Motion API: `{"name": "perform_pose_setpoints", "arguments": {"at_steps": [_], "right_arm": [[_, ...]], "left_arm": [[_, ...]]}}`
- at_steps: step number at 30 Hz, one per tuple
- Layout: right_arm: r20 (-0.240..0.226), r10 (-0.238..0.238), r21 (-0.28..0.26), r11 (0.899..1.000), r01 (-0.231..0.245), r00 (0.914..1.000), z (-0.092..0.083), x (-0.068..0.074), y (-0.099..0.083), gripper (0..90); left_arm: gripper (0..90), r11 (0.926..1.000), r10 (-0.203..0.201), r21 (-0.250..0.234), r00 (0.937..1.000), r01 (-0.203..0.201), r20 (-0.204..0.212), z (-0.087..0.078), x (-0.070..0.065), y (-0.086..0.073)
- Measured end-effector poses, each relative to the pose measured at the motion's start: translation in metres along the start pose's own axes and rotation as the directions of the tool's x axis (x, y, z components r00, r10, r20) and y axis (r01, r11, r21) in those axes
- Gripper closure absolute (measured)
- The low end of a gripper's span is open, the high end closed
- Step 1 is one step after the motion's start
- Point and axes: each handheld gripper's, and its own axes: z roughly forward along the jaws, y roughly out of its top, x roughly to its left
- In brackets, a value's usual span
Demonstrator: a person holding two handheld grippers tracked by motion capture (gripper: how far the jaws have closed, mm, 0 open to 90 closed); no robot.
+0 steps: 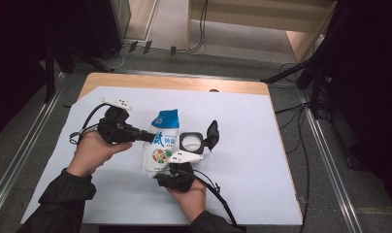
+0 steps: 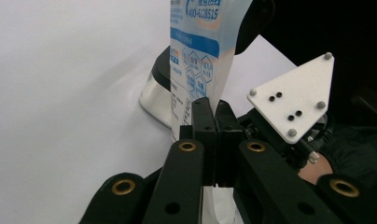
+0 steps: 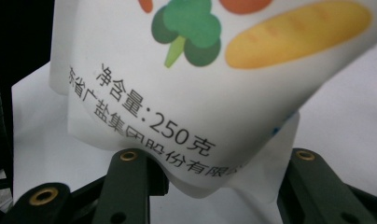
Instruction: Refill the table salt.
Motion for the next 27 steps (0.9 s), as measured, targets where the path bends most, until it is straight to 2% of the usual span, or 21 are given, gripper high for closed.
{"name": "perform_pose_setpoints", "arguments": {"at_steps": [3,6,8,10,12,16,19,23,27], "right_arm": [[0.001,0.014,0.004,1.000,-0.015,0.9999,0.001,-0.001,0.000,58.8],[-0.008,0.033,-0.002,0.999,-0.033,0.9994,0.001,-0.004,0.001,58.9],[-0.013,0.017,-0.001,1.000,-0.017,0.9998,0.001,-0.003,0.002,58.7],[-0.016,0.002,0.023,1.000,-0.002,0.9999,0.002,-0.002,0.004,57.6],[-0.019,0.002,0.030,1.000,-0.002,0.9998,0.002,-0.002,0.004,56.0],[-0.038,0.004,0.026,1.000,-0.003,0.9993,-0.001,-0.003,0.008,54.8],[-0.045,0.022,0.051,0.999,-0.020,0.9988,-0.001,-0.006,0.012,53.6],[-0.035,-0.026,0.070,0.997,0.028,0.9991,-0.004,-0.004,0.014,52.8],[-0.030,-0.027,0.062,0.998,0.029,0.9992,-0.009,-0.006,0.017,52.5]], "left_arm": [[90.0,0.9999,0.013,0.009,0.9998,-0.013,0.012,-0.004,-0.003,-0.001],[90.0,0.9998,0.019,-0.002,0.9998,-0.019,0.001,-0.009,-0.005,-0.002],[90.0,0.9996,0.024,-0.016,0.9997,-0.025,-0.010,-0.010,-0.006,-0.003],[90.0,0.9994,0.021,-0.026,0.9997,-0.021,-0.016,-0.012,-0.007,-0.004],[90.0,0.9990,0.023,-0.037,0.9993,-0.024,-0.029,-0.015,-0.008,-0.005],[90.0,0.9979,0.014,-0.062,0.9995,-0.016,-0.028,-0.022,-0.008,-0.007],[90.0,0.9968,0.009,-0.079,0.9994,-0.012,-0.033,-0.027,-0.009,-0.007],[90.0,0.9936,0.008,-0.112,0.9999,-0.010,-0.011,-0.037,-0.010,-0.007],[90.0,0.9928,0.023,-0.116,0.9971,-0.032,-0.073,-0.045,-0.014,-0.006]]}}
